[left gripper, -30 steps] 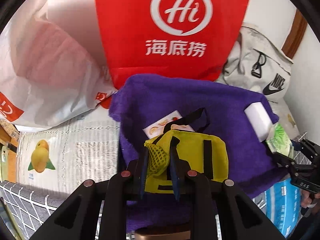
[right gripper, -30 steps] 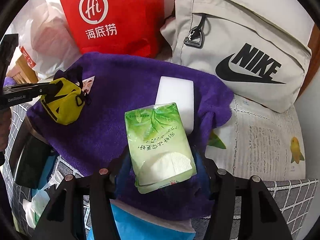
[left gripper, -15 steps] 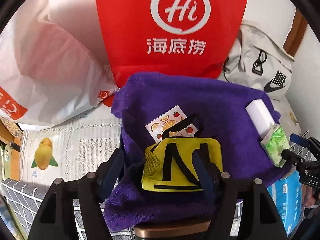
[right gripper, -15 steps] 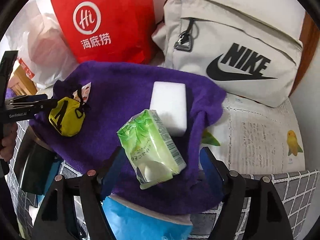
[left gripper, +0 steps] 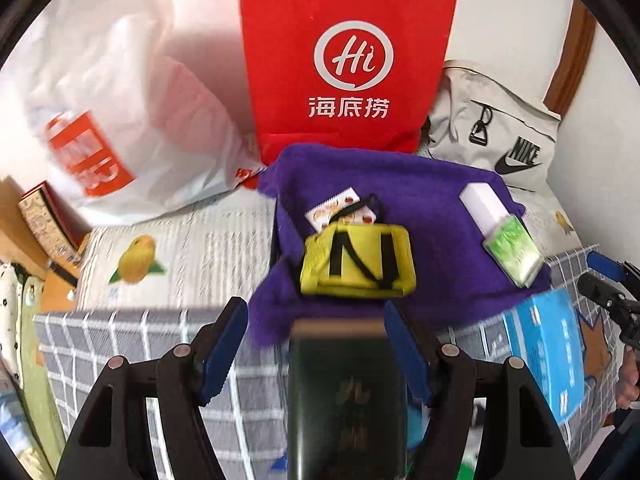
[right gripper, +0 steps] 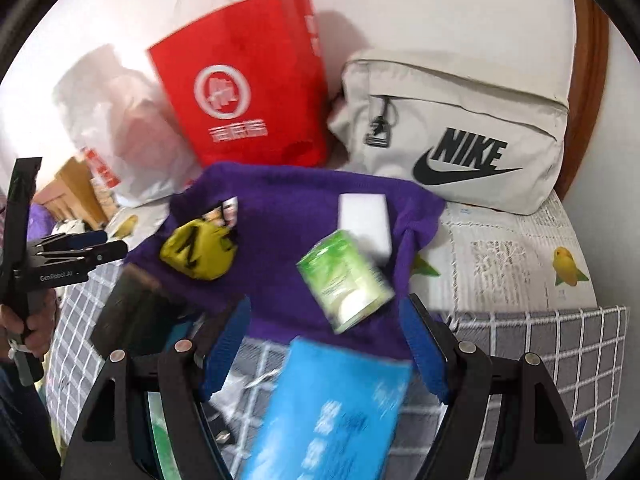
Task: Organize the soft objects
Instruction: 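Withdraw both grippers from the towel back toward the pile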
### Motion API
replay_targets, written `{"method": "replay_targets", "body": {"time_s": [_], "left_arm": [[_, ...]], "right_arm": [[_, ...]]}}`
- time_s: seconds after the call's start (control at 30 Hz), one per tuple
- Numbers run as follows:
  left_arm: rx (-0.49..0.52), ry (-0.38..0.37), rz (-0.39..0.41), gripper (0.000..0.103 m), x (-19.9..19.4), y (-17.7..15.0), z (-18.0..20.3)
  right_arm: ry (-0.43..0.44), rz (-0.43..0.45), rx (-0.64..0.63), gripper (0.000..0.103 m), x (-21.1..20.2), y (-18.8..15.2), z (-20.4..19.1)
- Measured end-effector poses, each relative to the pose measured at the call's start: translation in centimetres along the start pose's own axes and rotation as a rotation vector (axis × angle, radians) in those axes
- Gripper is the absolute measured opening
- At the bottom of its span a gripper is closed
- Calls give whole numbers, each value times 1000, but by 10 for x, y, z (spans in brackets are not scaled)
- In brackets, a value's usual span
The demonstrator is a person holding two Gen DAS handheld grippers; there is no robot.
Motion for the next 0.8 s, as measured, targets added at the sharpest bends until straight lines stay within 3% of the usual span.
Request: {"method": "replay_targets", "body": {"time_s": [0.4, 0.8], "left_arm": [[-38, -56, 2, 69, -52, -91, 2], [100, -198, -42, 69, -21, -177, 69]], "right_arm": [[73, -29, -73, 76, -44, -87, -63], [21, -52, -63, 76, -71, -164, -62]]}}
Point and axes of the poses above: each gripper's, at about its wrist camera, not at the fingertips, and x roughly the way its jaws point, z to its right, y to its top, the point moved 8 cm from there along x, roughly the way its jaws point, and after that the axes turned 4 degrees about x, right-handed, at the moved point
